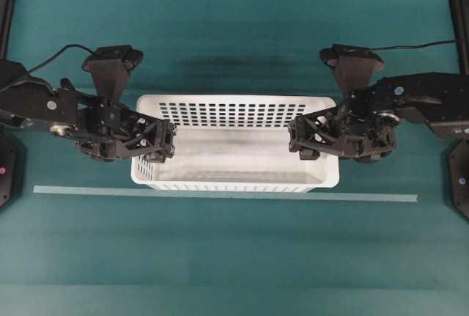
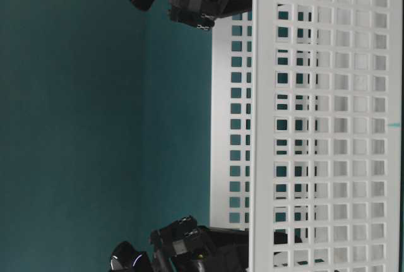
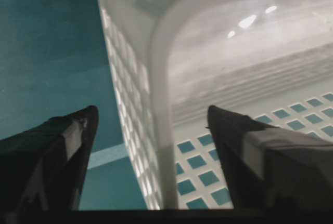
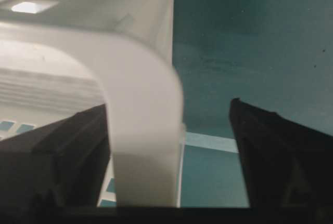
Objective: Lift the white basket with both hands.
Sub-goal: 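Close both grippers on the basket's end rims, then lift the basket with both grippers and pull it back, then hold the basket raised with both grippers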
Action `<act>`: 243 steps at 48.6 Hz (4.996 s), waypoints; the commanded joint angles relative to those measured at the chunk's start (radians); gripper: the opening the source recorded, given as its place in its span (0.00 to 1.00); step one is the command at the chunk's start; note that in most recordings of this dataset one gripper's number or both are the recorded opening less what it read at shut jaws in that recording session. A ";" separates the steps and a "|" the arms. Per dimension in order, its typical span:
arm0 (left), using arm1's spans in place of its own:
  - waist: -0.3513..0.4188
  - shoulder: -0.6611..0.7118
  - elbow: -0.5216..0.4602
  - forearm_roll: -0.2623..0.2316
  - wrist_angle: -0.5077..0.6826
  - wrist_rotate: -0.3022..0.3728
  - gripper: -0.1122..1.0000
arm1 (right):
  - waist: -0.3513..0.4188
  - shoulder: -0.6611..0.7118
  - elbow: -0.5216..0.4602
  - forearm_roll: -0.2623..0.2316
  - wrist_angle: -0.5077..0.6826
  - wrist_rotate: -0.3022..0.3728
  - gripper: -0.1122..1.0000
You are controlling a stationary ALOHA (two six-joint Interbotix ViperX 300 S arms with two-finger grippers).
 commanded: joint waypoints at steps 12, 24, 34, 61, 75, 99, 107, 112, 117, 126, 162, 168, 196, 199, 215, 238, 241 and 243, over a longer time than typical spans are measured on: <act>-0.008 0.046 -0.008 0.005 -0.034 -0.002 0.28 | 0.002 0.038 -0.006 -0.003 -0.044 0.009 0.32; -0.008 0.044 0.003 0.003 -0.051 0.002 0.24 | 0.002 0.044 -0.006 -0.003 -0.044 0.012 0.28; -0.008 0.043 0.003 0.005 -0.051 0.002 0.24 | -0.005 0.044 -0.006 -0.003 -0.046 0.012 0.28; -0.028 -0.084 -0.043 0.005 0.048 0.008 0.24 | -0.005 -0.034 -0.103 -0.003 0.127 -0.014 0.28; -0.035 -0.201 -0.175 0.005 0.336 0.014 0.24 | -0.005 -0.098 -0.224 -0.003 0.382 -0.014 0.28; -0.023 -0.204 -0.457 0.005 0.578 0.094 0.24 | -0.002 -0.163 -0.479 -0.025 0.669 -0.025 0.28; -0.028 -0.176 -0.563 0.005 0.681 0.126 0.24 | 0.014 -0.146 -0.568 -0.052 0.788 -0.026 0.28; -0.017 -0.173 -0.629 0.005 0.742 0.156 0.24 | 0.021 -0.137 -0.606 -0.066 0.818 -0.031 0.28; -0.005 -0.173 -0.692 0.005 0.793 0.169 0.24 | 0.025 -0.138 -0.647 -0.080 0.830 -0.031 0.28; -0.003 -0.169 -0.770 0.005 0.848 0.169 0.24 | 0.026 -0.137 -0.733 -0.101 0.905 -0.029 0.28; 0.025 0.009 -1.154 0.009 1.160 0.264 0.23 | 0.020 0.026 -1.131 -0.121 1.149 -0.081 0.28; 0.025 0.008 -1.190 0.009 1.170 0.264 0.23 | 0.023 0.035 -1.181 -0.140 1.215 -0.086 0.28; 0.000 0.109 -1.491 0.009 1.397 0.275 0.23 | 0.037 0.037 -1.327 -0.155 1.310 -0.080 0.28; -0.005 0.126 -1.519 0.009 1.428 0.275 0.23 | 0.037 0.038 -1.339 -0.155 1.315 -0.080 0.28; -0.003 0.153 -1.548 0.009 1.448 0.319 0.23 | 0.041 0.044 -1.308 -0.156 1.347 -0.092 0.28; -0.029 0.121 -1.457 0.009 1.443 0.318 0.23 | 0.049 0.037 -1.284 -0.156 1.341 -0.098 0.28; -0.029 0.117 -1.442 0.009 1.440 0.318 0.23 | 0.049 0.037 -1.275 -0.158 1.341 -0.101 0.28; -0.031 0.112 -1.428 0.009 1.436 0.318 0.23 | 0.049 0.035 -1.258 -0.163 1.341 -0.106 0.28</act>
